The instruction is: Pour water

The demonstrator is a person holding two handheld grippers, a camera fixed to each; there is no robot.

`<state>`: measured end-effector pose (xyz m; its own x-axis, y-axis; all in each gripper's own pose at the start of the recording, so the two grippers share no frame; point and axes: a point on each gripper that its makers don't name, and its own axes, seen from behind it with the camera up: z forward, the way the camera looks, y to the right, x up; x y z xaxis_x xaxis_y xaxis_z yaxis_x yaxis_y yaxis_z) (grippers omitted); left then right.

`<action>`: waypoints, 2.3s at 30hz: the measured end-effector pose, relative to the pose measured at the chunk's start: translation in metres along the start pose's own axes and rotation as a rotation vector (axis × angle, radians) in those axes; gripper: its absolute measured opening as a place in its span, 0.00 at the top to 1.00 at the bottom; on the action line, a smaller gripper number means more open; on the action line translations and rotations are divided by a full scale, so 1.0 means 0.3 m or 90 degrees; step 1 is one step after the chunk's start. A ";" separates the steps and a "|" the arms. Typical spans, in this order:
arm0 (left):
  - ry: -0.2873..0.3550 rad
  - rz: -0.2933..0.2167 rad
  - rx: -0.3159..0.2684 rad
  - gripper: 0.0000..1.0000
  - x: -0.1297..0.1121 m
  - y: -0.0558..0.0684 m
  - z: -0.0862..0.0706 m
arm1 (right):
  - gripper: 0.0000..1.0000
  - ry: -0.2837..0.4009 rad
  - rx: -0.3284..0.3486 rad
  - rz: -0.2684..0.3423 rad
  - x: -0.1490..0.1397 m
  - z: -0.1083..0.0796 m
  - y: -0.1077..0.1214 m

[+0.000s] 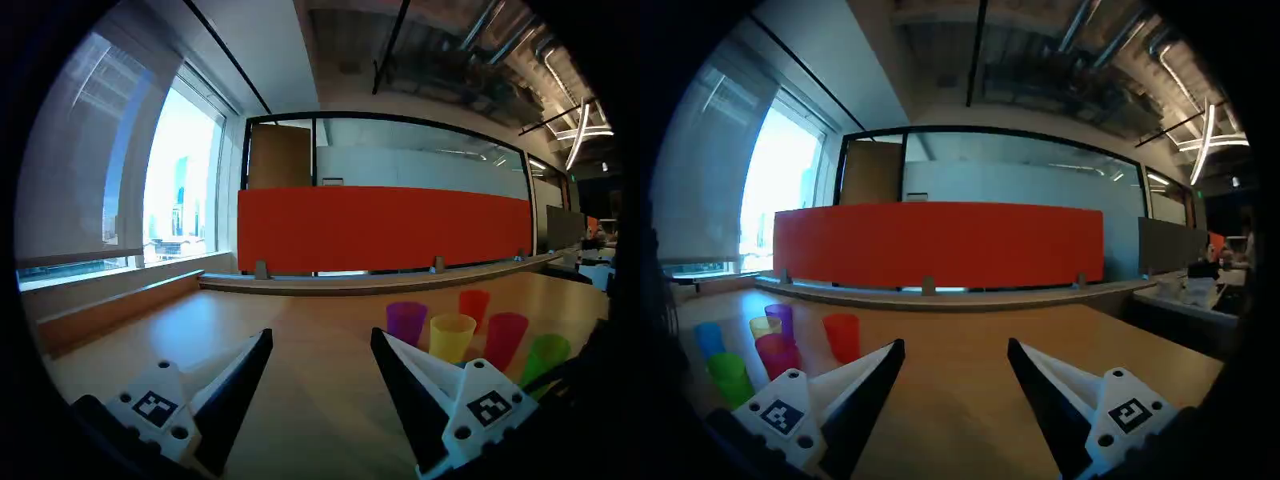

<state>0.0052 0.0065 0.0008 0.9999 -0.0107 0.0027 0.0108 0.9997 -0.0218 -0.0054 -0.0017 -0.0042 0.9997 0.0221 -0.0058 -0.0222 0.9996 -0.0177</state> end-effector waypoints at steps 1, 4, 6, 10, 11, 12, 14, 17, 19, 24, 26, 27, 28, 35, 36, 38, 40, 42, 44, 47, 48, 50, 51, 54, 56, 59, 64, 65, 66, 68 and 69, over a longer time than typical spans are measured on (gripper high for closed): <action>0.000 0.000 0.000 0.09 0.000 0.000 0.000 | 0.00 -0.002 0.000 0.002 -0.004 0.000 0.003; 0.000 0.000 0.000 0.09 0.001 0.001 0.000 | 0.00 -0.007 0.001 0.005 -0.010 -0.001 0.007; 0.000 0.000 0.000 0.09 0.001 0.001 0.000 | 0.00 -0.010 0.001 0.005 -0.009 0.000 0.008; 0.000 0.000 0.000 0.09 0.001 0.000 0.000 | 0.00 -0.010 0.000 0.004 -0.007 0.003 0.010; 0.000 0.000 0.000 0.09 0.001 0.000 0.000 | 0.00 -0.010 0.000 0.004 -0.007 0.003 0.010; 0.000 0.000 0.000 0.09 0.001 0.000 0.001 | 0.00 -0.010 0.000 0.004 -0.006 0.004 0.010; 0.000 0.000 0.000 0.09 0.000 0.000 0.001 | 0.00 -0.010 0.000 0.004 -0.005 0.003 0.009; 0.000 0.000 0.000 0.09 0.001 0.000 0.002 | 0.00 -0.010 0.000 0.004 -0.006 0.002 0.009; 0.000 0.000 0.000 0.09 0.001 0.000 0.001 | 0.00 -0.010 0.001 0.004 -0.006 0.001 0.008; 0.000 0.000 0.000 0.09 0.000 -0.001 0.001 | 0.00 -0.010 0.003 0.004 -0.006 -0.001 0.004; 0.000 0.000 0.000 0.09 -0.001 -0.002 0.001 | 0.00 -0.010 0.004 0.004 -0.006 -0.003 0.004; 0.000 0.000 0.000 0.09 -0.001 -0.002 0.001 | 0.00 -0.010 0.004 0.004 -0.006 -0.003 0.004; 0.000 0.000 0.000 0.09 -0.001 -0.001 0.001 | 0.00 -0.010 0.004 0.004 -0.006 -0.003 0.004; 0.000 0.000 0.000 0.09 0.000 -0.001 0.002 | 0.00 -0.011 0.004 0.005 -0.007 -0.006 0.005; 0.000 0.000 0.000 0.09 0.000 -0.001 0.002 | 0.00 -0.011 0.004 0.005 -0.007 -0.005 0.005; 0.000 0.000 0.000 0.09 0.001 -0.001 0.001 | 0.00 -0.011 0.004 0.005 -0.007 -0.005 0.006; 0.000 0.000 0.000 0.09 0.001 -0.001 0.001 | 0.00 -0.011 0.004 0.005 -0.007 -0.005 0.006; 0.000 0.000 0.000 0.09 0.001 -0.001 0.001 | 0.00 -0.011 0.004 0.005 -0.007 -0.005 0.006; 0.000 0.000 0.000 0.09 0.002 -0.001 0.002 | 0.00 -0.011 0.004 0.005 -0.007 -0.005 0.005; 0.000 0.000 0.000 0.09 0.002 -0.001 0.002 | 0.00 -0.011 0.004 0.005 -0.006 -0.006 0.004; 0.000 0.000 0.000 0.09 0.002 -0.001 0.002 | 0.00 -0.011 0.004 0.005 -0.006 -0.006 0.004; 0.000 0.000 0.000 0.09 0.002 -0.001 0.001 | 0.00 -0.011 0.004 0.005 -0.005 -0.006 0.004; 0.000 0.000 0.000 0.09 0.002 -0.001 0.001 | 0.00 -0.011 0.004 0.005 -0.005 -0.006 0.004; 0.000 0.000 0.000 0.09 0.003 -0.002 0.001 | 0.00 -0.011 0.004 0.005 -0.006 -0.006 0.005; 0.000 0.000 0.000 0.09 0.002 -0.002 0.000 | 0.00 -0.011 0.004 0.005 -0.006 -0.006 0.006; 0.000 0.000 0.000 0.09 0.001 -0.002 0.001 | 0.00 -0.011 0.004 0.005 -0.006 -0.006 0.006; 0.000 0.000 0.000 0.09 0.002 -0.002 0.001 | 0.00 -0.011 0.004 0.005 -0.006 -0.006 0.006; 0.000 0.000 0.000 0.09 0.002 -0.002 0.001 | 0.00 -0.011 0.004 0.005 -0.005 -0.006 0.005; 0.000 0.000 0.000 0.09 0.002 -0.001 0.001 | 0.00 -0.011 0.004 0.005 -0.005 -0.006 0.005; 0.000 0.000 0.000 0.09 0.002 -0.001 0.001 | 0.00 -0.011 0.004 0.005 -0.004 -0.006 0.005; 0.000 0.000 0.000 0.09 0.002 -0.001 0.001 | 0.00 -0.011 0.004 0.005 -0.004 -0.006 0.005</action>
<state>0.0059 0.0062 0.0012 0.9999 -0.0109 0.0031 0.0110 0.9997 -0.0219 -0.0067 -0.0003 -0.0061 0.9995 0.0299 0.0120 -0.0297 0.9995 -0.0117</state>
